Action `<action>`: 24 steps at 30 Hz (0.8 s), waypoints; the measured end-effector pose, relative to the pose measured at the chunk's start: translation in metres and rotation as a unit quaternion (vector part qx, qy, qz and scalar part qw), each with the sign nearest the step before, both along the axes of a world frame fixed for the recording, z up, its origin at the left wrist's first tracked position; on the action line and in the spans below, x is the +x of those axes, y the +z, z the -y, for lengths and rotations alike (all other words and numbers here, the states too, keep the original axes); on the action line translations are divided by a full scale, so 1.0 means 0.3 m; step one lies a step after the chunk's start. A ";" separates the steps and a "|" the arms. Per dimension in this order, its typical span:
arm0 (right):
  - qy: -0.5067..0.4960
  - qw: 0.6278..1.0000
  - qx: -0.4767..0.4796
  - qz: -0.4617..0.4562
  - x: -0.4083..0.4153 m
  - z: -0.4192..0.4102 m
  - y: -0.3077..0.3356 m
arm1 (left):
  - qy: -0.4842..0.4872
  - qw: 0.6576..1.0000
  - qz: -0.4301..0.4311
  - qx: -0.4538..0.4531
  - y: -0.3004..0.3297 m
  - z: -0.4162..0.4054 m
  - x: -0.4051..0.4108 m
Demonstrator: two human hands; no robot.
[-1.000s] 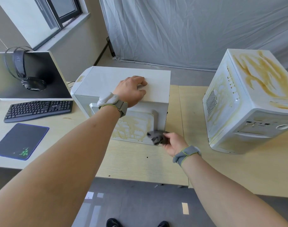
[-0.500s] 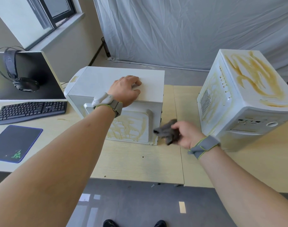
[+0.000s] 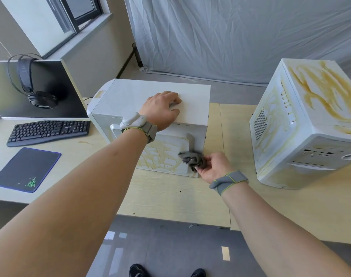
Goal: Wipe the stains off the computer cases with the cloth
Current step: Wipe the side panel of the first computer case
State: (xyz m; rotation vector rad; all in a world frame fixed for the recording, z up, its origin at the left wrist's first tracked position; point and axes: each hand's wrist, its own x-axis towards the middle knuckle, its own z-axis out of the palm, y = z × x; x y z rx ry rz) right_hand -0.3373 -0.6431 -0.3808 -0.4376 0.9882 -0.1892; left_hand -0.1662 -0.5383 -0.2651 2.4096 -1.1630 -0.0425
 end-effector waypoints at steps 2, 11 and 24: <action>-0.035 0.999 -0.005 0.032 -0.028 0.016 0.070 | -0.004 1.000 0.005 0.004 0.002 0.002 0.003; 0.055 0.992 -0.074 -0.089 -0.099 0.053 -0.061 | 0.000 1.000 0.014 0.007 0.002 0.005 0.001; 0.005 0.992 -0.054 -0.114 -0.039 -0.094 -0.428 | -0.002 1.000 0.023 0.008 -0.004 0.009 0.004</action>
